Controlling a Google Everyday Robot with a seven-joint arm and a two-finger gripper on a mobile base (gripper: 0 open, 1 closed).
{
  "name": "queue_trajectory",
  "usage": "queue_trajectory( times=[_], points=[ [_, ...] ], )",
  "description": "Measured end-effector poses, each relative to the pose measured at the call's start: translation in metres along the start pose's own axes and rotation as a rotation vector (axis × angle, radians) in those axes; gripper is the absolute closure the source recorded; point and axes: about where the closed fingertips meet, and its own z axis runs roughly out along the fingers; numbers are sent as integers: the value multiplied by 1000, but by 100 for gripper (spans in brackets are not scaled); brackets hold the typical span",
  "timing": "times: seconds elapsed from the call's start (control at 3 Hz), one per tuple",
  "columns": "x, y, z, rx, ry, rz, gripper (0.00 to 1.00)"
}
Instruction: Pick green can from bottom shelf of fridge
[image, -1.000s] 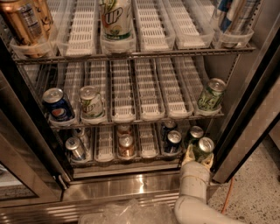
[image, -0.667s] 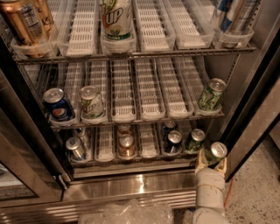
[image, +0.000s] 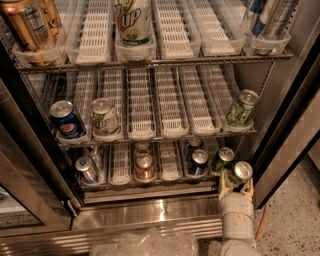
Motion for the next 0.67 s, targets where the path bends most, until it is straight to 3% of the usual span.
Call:
queue_trajectory(
  times=[0.33,0.67],
  points=[
    [2,1,-7,-60,12,7,100],
    [4,3,-26,-163,39,16,100]
  ],
)
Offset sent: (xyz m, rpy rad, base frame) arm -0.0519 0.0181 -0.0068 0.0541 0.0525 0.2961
